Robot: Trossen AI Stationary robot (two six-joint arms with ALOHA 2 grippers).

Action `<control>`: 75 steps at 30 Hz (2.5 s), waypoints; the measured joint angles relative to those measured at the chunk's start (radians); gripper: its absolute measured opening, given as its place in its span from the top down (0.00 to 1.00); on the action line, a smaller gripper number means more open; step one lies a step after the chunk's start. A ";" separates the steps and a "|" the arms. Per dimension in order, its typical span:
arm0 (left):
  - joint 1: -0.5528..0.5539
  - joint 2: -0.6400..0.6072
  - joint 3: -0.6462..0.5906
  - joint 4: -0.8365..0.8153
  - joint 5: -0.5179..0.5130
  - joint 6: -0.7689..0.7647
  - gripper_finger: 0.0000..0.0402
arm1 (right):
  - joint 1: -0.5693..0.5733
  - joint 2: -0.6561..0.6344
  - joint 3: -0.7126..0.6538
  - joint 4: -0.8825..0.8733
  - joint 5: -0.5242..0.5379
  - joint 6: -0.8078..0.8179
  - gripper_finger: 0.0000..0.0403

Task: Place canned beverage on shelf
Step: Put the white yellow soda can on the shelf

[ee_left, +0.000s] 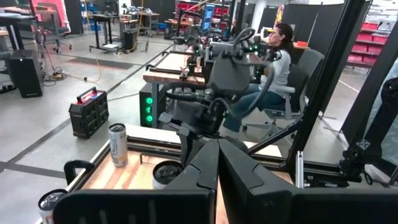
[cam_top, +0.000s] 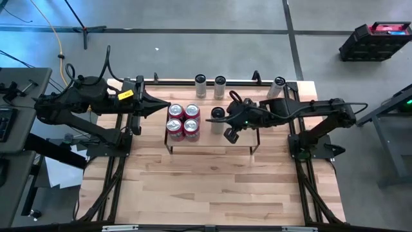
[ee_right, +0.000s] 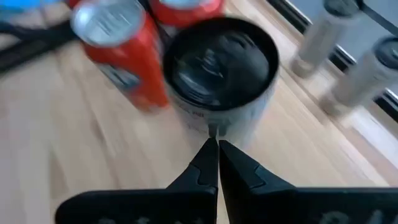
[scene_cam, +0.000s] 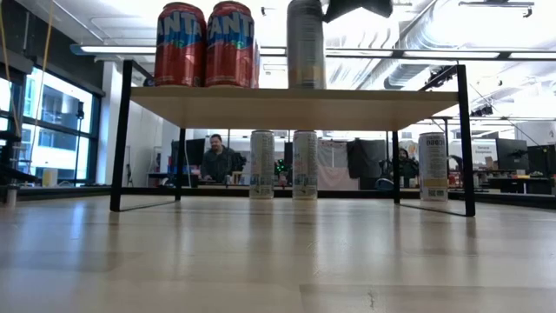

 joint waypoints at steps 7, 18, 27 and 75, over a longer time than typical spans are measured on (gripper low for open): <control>0.000 0.000 0.000 0.000 0.000 -0.005 1.00 | 0.022 0.000 0.000 0.142 -0.049 -0.016 1.00; 0.000 0.000 0.000 0.000 0.010 -0.017 1.00 | 0.013 -0.044 0.000 0.000 -0.042 -0.005 1.00; 0.000 0.000 0.000 0.000 0.011 -0.025 1.00 | 0.001 -0.096 0.084 0.155 -0.142 -0.257 0.97; 0.000 0.016 -0.001 0.051 -0.262 -0.366 1.00 | -0.441 0.144 0.093 0.240 -1.176 -1.057 0.02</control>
